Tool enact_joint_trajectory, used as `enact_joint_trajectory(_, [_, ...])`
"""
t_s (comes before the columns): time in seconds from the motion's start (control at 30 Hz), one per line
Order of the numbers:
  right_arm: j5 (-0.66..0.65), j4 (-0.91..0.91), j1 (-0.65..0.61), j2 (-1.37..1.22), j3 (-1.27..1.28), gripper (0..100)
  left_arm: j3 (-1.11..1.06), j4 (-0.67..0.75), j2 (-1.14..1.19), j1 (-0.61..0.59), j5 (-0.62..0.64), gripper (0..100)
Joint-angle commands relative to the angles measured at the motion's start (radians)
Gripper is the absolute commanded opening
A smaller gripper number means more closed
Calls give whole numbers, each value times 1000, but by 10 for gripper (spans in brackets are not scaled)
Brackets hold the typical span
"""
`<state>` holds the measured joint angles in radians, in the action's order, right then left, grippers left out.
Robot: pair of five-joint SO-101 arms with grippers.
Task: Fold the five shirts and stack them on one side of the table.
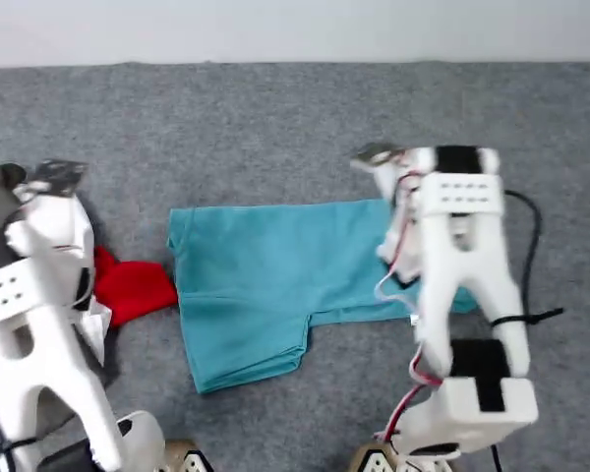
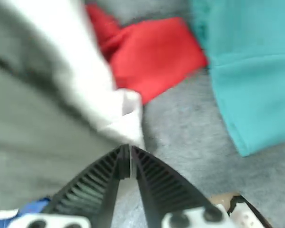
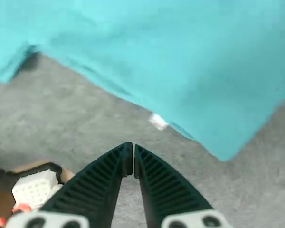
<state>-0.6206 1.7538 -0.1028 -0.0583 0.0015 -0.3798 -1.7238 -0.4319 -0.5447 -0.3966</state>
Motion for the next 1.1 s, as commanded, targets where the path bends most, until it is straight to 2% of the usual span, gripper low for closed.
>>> enact_joint_trajectory(0.0, [-15,31,-163,91,21,12,33,-28,-40,-101,0,15])
enact_joint_trajectory(0.1, [-15,-4,-306,105,75,39,33,-26,-21,-183,0,18])
enact_joint_trajectory(0.3, [-12,-114,-593,105,218,229,35,18,64,-338,-66,19])
enact_joint_trajectory(0.5, [-14,-232,-800,96,261,243,35,49,133,-402,-77,19])
enact_joint_trajectory(0.73, [-14,-311,-912,-33,255,243,35,49,141,-402,-77,19])
enact_joint_trajectory(1.07, [-18,-323,-944,-251,110,242,35,51,141,-402,-77,19])
